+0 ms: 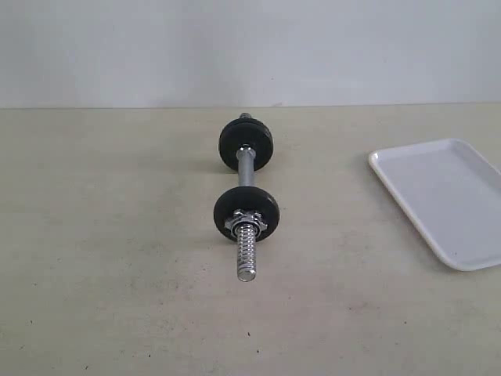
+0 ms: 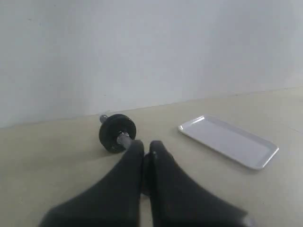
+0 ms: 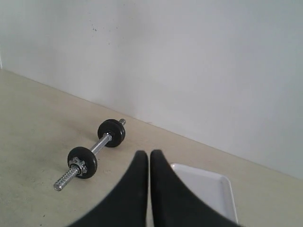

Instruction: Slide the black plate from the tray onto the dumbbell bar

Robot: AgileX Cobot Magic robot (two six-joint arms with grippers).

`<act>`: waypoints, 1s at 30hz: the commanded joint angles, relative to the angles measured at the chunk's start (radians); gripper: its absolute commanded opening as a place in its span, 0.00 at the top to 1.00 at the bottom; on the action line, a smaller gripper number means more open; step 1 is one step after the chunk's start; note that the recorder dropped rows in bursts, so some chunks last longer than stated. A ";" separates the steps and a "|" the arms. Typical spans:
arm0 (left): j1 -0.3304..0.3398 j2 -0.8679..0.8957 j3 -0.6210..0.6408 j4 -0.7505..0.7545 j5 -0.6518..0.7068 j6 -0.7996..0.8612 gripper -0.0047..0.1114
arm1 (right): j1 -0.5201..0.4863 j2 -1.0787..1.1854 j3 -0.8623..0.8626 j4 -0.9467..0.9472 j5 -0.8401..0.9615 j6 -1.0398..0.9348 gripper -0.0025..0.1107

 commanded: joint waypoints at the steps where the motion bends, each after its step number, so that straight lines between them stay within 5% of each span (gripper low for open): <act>1: -0.004 -0.005 0.083 0.062 -0.163 0.001 0.92 | -0.002 -0.003 0.003 -0.009 -0.003 -0.005 0.98; 11: -0.004 -0.005 0.167 0.108 -0.215 0.001 0.92 | -0.002 -0.003 0.046 0.093 -0.121 -0.107 0.98; 30: -0.004 -0.005 0.167 0.112 -0.119 0.001 0.92 | -0.002 -0.003 0.785 0.287 -0.888 -0.128 0.98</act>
